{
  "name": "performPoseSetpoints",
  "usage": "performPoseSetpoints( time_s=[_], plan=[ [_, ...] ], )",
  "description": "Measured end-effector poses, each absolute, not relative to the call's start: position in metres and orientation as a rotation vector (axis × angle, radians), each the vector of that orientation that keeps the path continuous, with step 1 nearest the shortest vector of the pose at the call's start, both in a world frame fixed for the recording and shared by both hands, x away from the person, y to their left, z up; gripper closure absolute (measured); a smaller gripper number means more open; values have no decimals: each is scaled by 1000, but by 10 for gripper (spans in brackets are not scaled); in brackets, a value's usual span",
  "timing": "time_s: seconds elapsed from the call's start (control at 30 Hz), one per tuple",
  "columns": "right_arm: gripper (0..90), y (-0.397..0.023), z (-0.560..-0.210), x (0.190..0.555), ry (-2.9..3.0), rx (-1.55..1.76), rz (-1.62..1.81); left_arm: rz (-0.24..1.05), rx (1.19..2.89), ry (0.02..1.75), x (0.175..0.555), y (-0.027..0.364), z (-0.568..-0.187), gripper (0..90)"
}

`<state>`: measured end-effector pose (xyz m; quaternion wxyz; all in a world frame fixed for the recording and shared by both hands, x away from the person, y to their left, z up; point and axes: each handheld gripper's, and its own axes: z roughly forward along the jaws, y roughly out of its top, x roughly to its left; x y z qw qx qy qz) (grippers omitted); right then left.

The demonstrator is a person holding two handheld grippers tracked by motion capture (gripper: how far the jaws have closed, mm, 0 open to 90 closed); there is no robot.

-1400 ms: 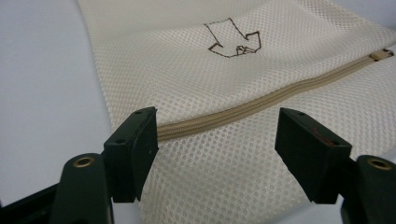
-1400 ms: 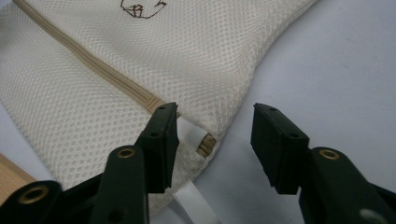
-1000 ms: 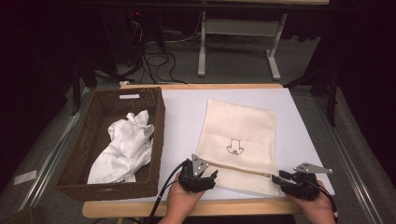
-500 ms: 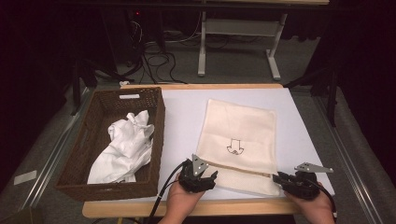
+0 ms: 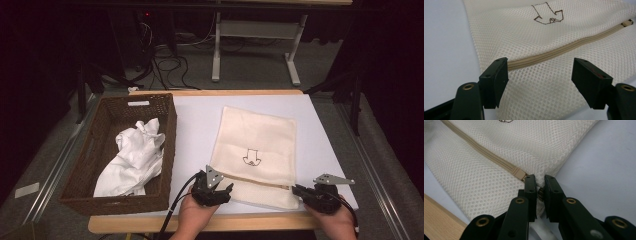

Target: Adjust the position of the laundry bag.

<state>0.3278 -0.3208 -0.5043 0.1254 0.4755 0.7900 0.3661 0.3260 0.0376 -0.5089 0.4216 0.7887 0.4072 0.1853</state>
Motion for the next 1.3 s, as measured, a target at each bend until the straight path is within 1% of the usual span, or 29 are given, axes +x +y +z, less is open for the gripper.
performPoseSetpoints(
  time_s=[0.53,0.67,0.87,1.1,1.3],
  plan=[
    [842,-322,-497,328,2244,1392,1131,459,1959,1003,324,37,-507,301],
    [841,-323,-491,327,2215,1385,1167,476,1952,986,322,36,-506,306],
    [842,-320,-480,329,2173,1332,1190,481,1924,986,320,38,-502,310],
    [843,-316,-466,329,2125,1273,1239,475,1855,993,317,41,-497,319],
    [842,-319,-469,322,2081,1240,1286,476,1830,994,316,43,-495,314]
  ],
)
